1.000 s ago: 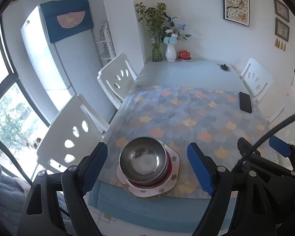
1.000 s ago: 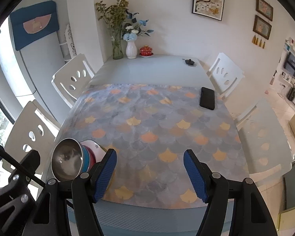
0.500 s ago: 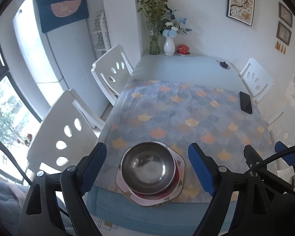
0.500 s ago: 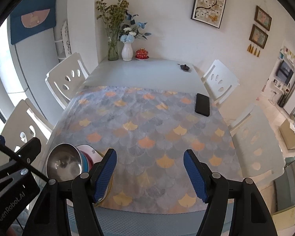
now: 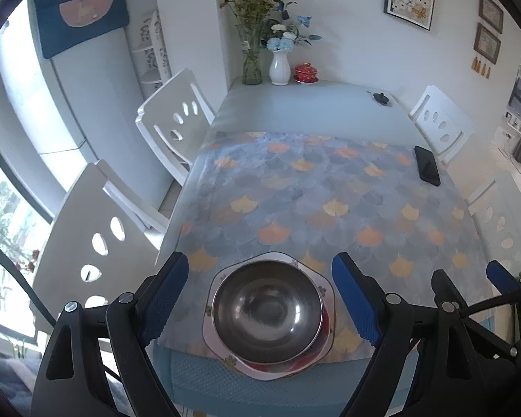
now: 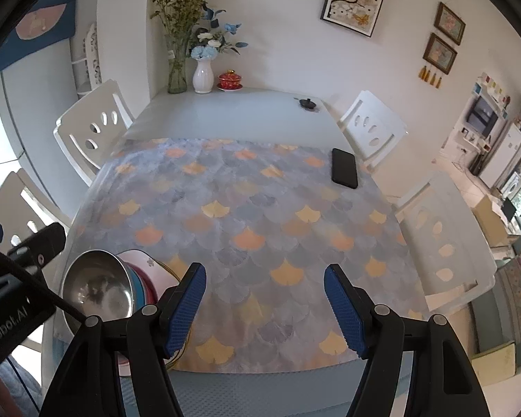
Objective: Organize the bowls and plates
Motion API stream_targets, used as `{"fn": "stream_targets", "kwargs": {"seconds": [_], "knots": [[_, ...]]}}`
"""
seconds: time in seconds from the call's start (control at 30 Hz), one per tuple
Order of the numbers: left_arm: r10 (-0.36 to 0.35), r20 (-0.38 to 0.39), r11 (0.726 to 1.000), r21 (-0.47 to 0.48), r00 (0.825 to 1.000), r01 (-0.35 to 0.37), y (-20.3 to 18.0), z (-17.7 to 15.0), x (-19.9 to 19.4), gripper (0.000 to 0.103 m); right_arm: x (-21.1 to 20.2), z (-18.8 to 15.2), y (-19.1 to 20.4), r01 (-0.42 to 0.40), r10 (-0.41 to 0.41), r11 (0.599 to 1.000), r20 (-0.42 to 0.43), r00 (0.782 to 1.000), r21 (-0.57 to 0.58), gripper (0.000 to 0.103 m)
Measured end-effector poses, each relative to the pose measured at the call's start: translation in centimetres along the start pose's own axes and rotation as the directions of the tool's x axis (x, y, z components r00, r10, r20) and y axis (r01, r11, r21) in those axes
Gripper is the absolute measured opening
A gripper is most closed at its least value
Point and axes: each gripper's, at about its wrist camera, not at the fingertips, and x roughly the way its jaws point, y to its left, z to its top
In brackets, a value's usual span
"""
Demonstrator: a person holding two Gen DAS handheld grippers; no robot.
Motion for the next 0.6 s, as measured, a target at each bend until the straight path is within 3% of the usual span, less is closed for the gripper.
{"fn": "stream_targets", "kwargs": {"seconds": [0.23,0.43,0.6], "knots": [[-0.02,0.0,1.0,0.022,1.0,0.02,0.1,0.3,0.6,0.084,0.3,-0.3,0.4,0.034,-0.034,0.999,-0.017,0.999,0.017,0.068],[0.025,0.0,0.998,0.051,1.0,-0.025,0.2,0.3,1.1,0.084,0.4,-0.2,1.0,0.041,-0.041,0.999,-0.022,0.999,0.005,0.068],[0.104,0.033,0.992,0.064,0.994,-0.106,0.7,0.3,1.0,0.084,0.4,-0.2,1.8,0.039,-0.04,0.999,-0.016,0.999,-0.013,0.068]]}}
